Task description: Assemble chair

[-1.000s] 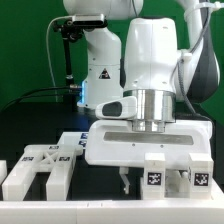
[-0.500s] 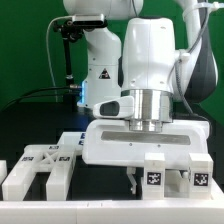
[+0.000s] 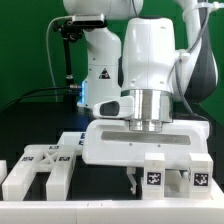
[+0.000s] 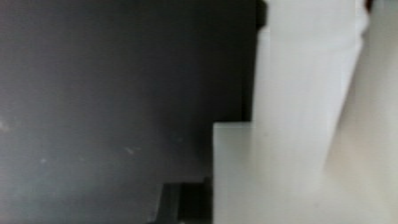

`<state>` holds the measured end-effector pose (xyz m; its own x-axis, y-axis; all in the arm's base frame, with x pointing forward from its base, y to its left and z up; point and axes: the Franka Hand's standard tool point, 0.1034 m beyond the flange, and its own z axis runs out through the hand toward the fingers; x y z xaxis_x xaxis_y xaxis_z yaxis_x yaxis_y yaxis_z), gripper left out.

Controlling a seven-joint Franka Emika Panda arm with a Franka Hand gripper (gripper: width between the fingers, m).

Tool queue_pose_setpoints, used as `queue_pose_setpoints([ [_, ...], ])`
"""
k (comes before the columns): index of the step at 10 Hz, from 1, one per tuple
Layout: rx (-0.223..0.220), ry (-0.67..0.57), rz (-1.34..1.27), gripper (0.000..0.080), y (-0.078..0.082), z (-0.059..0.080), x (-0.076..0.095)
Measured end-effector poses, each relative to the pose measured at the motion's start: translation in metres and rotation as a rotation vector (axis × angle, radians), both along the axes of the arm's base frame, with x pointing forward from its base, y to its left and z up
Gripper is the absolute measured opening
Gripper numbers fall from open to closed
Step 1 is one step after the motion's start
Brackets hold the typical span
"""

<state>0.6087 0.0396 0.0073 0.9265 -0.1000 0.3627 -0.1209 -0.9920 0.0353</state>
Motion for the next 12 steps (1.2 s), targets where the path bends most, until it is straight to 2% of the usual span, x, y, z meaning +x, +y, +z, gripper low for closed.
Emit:
queue_pose_setpoints([
  [1, 0.0, 0.0, 0.001, 0.004, 0.0, 0.0, 0.0],
  [2, -0.03, 0.003, 0.059, 0.004, -0.007, 0.002, -0.004],
  [3, -0.057, 0.024, 0.1, 0.004, -0.031, 0.007, -0.02],
  [4, -0.042, 0.068, 0.093, 0.0037, -0.047, 0.017, -0.038],
  [5, -0.01, 0.135, 0.091, 0.0037, -0.049, 0.024, -0.05],
  [6, 0.04, 0.22, 0.067, 0.0037, -0.053, 0.038, -0.062],
  [7, 0.088, 0.348, 0.04, 0.0037, -0.05, 0.058, -0.066],
  [8, 0.083, 0.425, 0.026, 0.0037, -0.047, 0.065, -0.056],
  [9, 0.084, 0.455, 0.035, 0.0037, -0.046, 0.062, -0.051],
  [11, 0.13, 0.669, 0.052, 0.0037, -0.047, 0.062, -0.067],
  [12, 0.162, 0.808, 0.077, 0.0037, -0.06, 0.067, -0.07],
])
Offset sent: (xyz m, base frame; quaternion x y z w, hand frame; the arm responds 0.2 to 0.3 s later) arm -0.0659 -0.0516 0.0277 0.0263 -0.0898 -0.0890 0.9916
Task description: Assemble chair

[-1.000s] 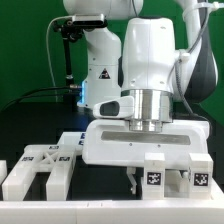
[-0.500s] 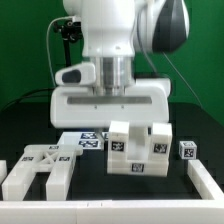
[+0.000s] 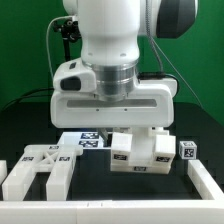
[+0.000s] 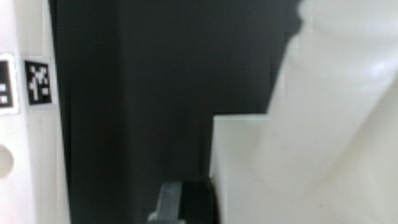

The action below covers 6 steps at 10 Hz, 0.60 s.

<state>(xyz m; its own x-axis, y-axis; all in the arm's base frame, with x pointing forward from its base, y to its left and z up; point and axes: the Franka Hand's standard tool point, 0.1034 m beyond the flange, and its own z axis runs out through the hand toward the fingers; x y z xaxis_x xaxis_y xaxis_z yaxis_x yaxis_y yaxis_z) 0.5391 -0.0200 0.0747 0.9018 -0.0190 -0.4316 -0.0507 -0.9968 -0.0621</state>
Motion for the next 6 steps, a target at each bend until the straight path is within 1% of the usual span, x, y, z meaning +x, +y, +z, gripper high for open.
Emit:
queue_pose_setpoints([
  [1, 0.009, 0.114, -0.004, 0.0037, -0.008, 0.008, 0.005],
  [2, 0.013, 0.191, -0.006, 0.0037, -0.011, 0.009, 0.013],
  [3, 0.002, 0.249, 0.001, 0.0037, -0.01, 0.005, 0.015],
  [4, 0.002, 0.293, 0.003, 0.0037, -0.011, 0.002, 0.013],
  [5, -0.002, 0.27, 0.002, 0.0037, -0.013, 0.0, 0.018],
  [6, -0.002, 0.269, 0.002, 0.0037, -0.013, 0.0, 0.018],
])
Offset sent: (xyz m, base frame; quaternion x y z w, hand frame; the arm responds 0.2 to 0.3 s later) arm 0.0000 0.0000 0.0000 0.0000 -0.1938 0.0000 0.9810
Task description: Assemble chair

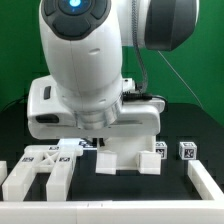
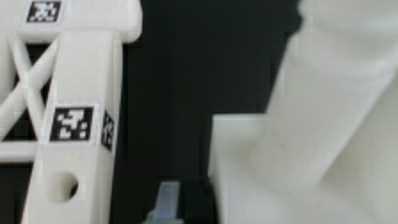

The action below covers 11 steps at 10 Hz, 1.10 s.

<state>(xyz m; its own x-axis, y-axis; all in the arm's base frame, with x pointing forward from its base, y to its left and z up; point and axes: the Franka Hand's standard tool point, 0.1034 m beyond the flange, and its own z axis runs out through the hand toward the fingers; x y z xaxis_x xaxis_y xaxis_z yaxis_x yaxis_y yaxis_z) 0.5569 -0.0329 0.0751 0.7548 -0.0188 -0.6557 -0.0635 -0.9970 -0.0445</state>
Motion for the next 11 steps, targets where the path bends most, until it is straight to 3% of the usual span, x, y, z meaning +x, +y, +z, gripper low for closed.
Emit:
queue_pose_setpoints([
  [2, 0.002, 0.107, -0.001, 0.0037, -0.006, -0.001, -0.009],
  [3, -0.005, 0.102, 0.002, 0.0037, -0.011, -0.009, 0.002],
  [5, -0.014, 0.112, -0.013, 0.0037, -0.016, -0.017, 0.0],
  [6, -0.037, 0.126, -0.035, 0.0037, -0.014, -0.024, -0.003],
  [11, -0.042, 0.127, -0.031, 0.0036, -0.004, -0.037, -0.005],
])
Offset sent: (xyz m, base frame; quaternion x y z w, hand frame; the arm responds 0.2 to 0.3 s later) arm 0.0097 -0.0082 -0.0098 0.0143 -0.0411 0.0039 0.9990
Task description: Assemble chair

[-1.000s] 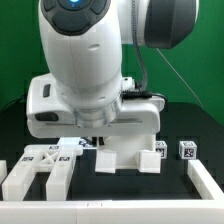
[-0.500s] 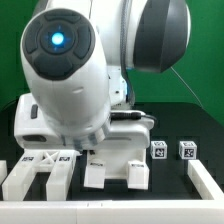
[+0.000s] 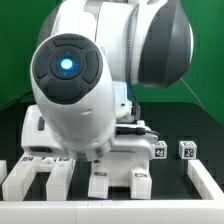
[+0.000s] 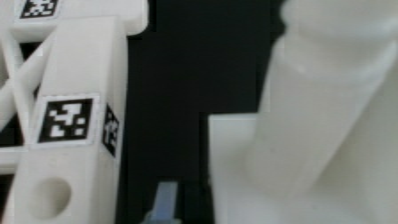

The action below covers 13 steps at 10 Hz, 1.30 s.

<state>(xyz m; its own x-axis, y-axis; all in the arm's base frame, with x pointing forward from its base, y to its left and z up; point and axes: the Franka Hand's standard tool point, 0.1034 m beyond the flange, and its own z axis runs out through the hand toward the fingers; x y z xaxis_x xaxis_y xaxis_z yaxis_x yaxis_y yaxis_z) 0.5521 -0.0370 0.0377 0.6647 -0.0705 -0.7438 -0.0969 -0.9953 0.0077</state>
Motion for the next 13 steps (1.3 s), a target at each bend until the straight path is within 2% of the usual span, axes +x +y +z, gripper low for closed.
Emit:
queue_pose_setpoints([
  [2, -0.016, -0.011, 0.038, 0.0037, 0.0026, -0.0021, 0.0026],
  [6, -0.017, -0.022, 0.043, 0.0037, 0.004, -0.004, 0.0045],
  [7, -0.018, -0.022, 0.041, 0.0109, 0.0031, -0.0043, 0.0044],
  [8, -0.018, -0.022, 0.04, 0.0109, 0.0025, -0.0043, 0.0044],
  [9, -0.018, -0.022, 0.039, 0.0307, 0.002, -0.0043, 0.0044],
  [10, -0.018, -0.022, 0.039, 0.0441, 0.0016, -0.0043, 0.0044],
  [11, -0.018, -0.022, 0.038, 0.0441, 0.0012, -0.0043, 0.0043],
  [12, -0.018, -0.022, 0.037, 0.0607, 0.0006, -0.0043, 0.0043],
  [13, -0.018, -0.022, 0.036, 0.0637, 0.0002, -0.0043, 0.0043],
])
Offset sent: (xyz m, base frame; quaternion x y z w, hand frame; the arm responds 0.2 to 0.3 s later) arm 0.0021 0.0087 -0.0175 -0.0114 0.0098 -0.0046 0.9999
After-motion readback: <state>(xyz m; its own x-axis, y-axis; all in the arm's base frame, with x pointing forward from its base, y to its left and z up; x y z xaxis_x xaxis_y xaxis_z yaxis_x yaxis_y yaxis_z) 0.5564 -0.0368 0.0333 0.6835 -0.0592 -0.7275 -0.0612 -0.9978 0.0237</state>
